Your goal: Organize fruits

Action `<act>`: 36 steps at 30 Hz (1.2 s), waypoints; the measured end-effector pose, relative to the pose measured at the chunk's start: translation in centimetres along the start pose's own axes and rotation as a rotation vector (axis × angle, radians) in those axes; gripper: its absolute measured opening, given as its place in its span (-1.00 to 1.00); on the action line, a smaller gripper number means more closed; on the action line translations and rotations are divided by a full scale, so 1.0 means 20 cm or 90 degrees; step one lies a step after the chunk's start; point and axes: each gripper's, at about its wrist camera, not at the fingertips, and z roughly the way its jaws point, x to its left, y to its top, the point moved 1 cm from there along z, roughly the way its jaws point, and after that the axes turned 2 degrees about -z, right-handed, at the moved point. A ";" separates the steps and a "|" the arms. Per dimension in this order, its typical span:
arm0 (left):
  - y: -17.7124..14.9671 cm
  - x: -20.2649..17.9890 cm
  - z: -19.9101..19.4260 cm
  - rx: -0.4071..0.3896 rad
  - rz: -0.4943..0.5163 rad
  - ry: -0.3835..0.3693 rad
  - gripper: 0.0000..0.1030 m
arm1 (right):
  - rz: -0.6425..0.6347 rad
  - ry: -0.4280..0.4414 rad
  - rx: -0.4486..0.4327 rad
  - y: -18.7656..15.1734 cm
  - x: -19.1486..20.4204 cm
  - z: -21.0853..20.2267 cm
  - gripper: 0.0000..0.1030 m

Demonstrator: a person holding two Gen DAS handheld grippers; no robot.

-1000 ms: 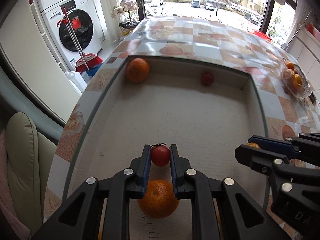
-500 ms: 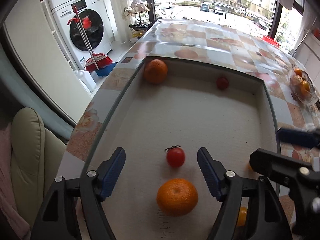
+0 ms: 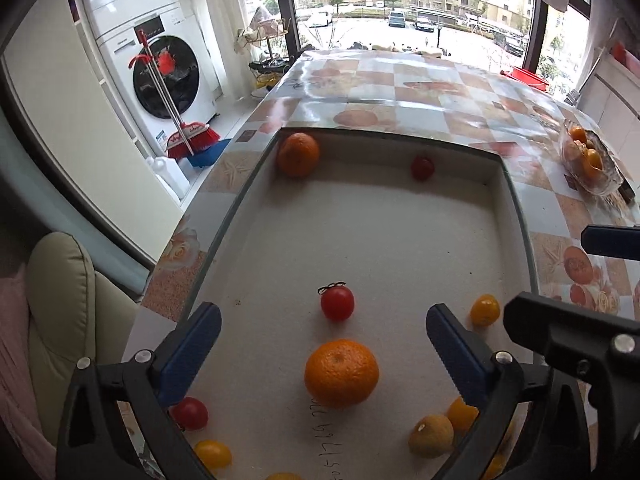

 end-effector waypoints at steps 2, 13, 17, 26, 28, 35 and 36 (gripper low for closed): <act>0.00 0.00 -0.01 -0.003 0.002 0.001 1.00 | -0.001 0.000 0.002 0.00 0.00 0.00 1.00; -0.02 -0.01 -0.03 0.001 0.008 0.006 1.00 | -0.004 -0.002 0.004 -0.03 0.02 -0.03 1.00; -0.03 -0.01 -0.05 0.000 0.010 0.007 1.00 | -0.007 -0.005 0.004 -0.03 0.02 -0.04 1.00; -0.05 -0.01 -0.06 0.001 0.013 0.016 1.00 | -0.005 -0.008 0.008 -0.05 0.02 -0.04 1.00; -0.05 -0.01 -0.06 0.001 0.013 0.018 1.00 | -0.003 -0.008 0.009 -0.05 0.02 -0.05 1.00; -0.06 -0.01 -0.07 0.006 0.014 0.017 1.00 | -0.001 -0.010 0.008 -0.06 0.02 -0.06 1.00; -0.06 -0.01 -0.08 0.006 0.014 0.018 1.00 | 0.000 -0.010 0.008 -0.06 0.02 -0.06 1.00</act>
